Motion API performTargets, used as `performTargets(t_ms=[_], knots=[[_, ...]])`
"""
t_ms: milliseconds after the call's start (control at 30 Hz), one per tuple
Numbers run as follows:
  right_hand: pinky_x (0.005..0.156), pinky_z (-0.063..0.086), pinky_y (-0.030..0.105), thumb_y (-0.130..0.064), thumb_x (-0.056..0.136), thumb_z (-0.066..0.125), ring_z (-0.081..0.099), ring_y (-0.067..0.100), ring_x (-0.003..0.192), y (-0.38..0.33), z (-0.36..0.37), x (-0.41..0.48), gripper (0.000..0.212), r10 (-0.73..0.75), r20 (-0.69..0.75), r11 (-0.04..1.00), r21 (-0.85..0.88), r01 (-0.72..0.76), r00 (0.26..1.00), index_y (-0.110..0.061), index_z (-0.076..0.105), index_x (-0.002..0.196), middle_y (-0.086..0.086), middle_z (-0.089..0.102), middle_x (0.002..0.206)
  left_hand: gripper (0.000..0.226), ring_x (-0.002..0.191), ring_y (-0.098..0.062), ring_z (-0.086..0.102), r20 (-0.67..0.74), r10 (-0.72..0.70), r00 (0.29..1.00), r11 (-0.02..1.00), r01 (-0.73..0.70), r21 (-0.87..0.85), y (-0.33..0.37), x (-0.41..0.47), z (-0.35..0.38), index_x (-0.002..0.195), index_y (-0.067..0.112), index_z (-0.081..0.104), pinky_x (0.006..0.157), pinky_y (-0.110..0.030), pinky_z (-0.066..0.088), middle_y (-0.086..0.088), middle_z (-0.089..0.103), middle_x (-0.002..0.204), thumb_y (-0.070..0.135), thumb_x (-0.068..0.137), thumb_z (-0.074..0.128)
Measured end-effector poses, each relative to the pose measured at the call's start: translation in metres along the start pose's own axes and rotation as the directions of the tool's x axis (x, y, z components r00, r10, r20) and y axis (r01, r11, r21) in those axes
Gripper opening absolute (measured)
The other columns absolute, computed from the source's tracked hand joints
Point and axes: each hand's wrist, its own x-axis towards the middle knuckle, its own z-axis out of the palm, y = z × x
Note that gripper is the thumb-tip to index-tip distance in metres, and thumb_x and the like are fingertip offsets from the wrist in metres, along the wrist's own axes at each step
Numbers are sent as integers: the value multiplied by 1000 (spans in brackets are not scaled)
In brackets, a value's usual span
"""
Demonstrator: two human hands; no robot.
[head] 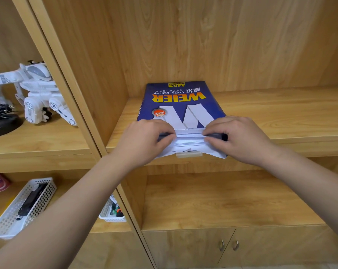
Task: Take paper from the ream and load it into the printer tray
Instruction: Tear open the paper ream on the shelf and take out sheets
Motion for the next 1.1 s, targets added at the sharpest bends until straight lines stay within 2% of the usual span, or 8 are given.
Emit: performTargets(t_ms=[233, 433, 600, 667, 733, 833, 933, 1100], knots=[[80, 51, 34, -17, 85, 67, 67, 12, 91, -1, -4, 3, 14, 62, 20, 996, 70, -63, 998, -19, 79, 92, -9, 76, 98, 19, 91, -21, 68, 6, -18, 1000, 999, 18, 38, 3, 0, 0, 98, 26, 75, 73, -42, 53, 12, 75, 104, 31, 98, 57], [79, 51, 38, -19, 83, 66, 66, 18, 90, -5, -3, 6, 13, 77, 35, 997, -4, -77, 996, -18, 77, 91, -8, 75, 96, 18, 87, -25, 67, -16, -14, 1000, 999, 15, 42, 1, -1, 4, 98, 23, 72, 69, -44, 53, 9, 73, 101, 28, 99, 55], [70, 52, 38, -16, 85, 63, 65, 26, 87, -10, 3, 4, 12, 36, -83, 991, -125, -46, 996, -16, 73, 80, -5, 73, 85, 26, 88, -24, 67, -48, 9, 999, 1000, -8, 24, -1, -5, 6, 98, 23, 72, 67, -43, 54, 10, 73, 101, 34, 97, 48], [80, 50, 37, -14, 84, 60, 66, 27, 96, -11, 5, 1, 15, -22, -128, 979, -204, -5, 992, -12, 71, 73, -3, 73, 80, 32, 90, -23, 68, -51, 23, 998, 1000, -22, 11, -1, -8, 6, 99, 24, 72, 67, -44, 55, 11, 73, 103, 39, 95, 45], [95, 40, 37, -12, 82, 60, 63, 26, 109, -11, 8, 0, 17, -69, -181, 970, -240, 24, 981, -9, 70, 69, -2, 73, 81, 36, 94, -21, 70, -65, 30, 997, 999, -31, -17, -2, -12, 6, 98, 23, 74, 69, -44, 57, 10, 74, 106, 45, 92, 46], [99, 36, 41, -9, 81, 65, 59, 29, 115, -10, 11, -3, 15, -104, -276, 974, -224, 41, 955, -10, 72, 68, -1, 73, 91, 32, 105, -23, 69, -89, 43, 995, 999, -41, 18, -10, -17, 7, 97, 20, 78, 84, -40, 58, 4, 74, 116, 43, 87, 58], [95, 34, 40, -10, 79, 67, 57, 30, 110, -12, 12, -6, 13, -119, -337, 975, -219, 46, 934, -11, 74, 68, 1, 69, 93, 32, 109, -26, 68, -140, 92, 986, 995, -85, 55, -16, -22, 9, 93, 16, 79, 93, -41, 52, -3, 73, 118, 38, 87, 56], [87, 31, 33, -10, 79, 69, 57, 28, 92, -16, 12, -13, 10, -114, -395, 980, -198, 36, 912, -12, 75, 71, -1, 67, 85, 20, 118, -30, 63, -281, 181, 943, 983, -169, 66, -17, -27, 13, 86, 12, 78, 94, -44, 49, -7, 72, 118, 26, 88, 63]])
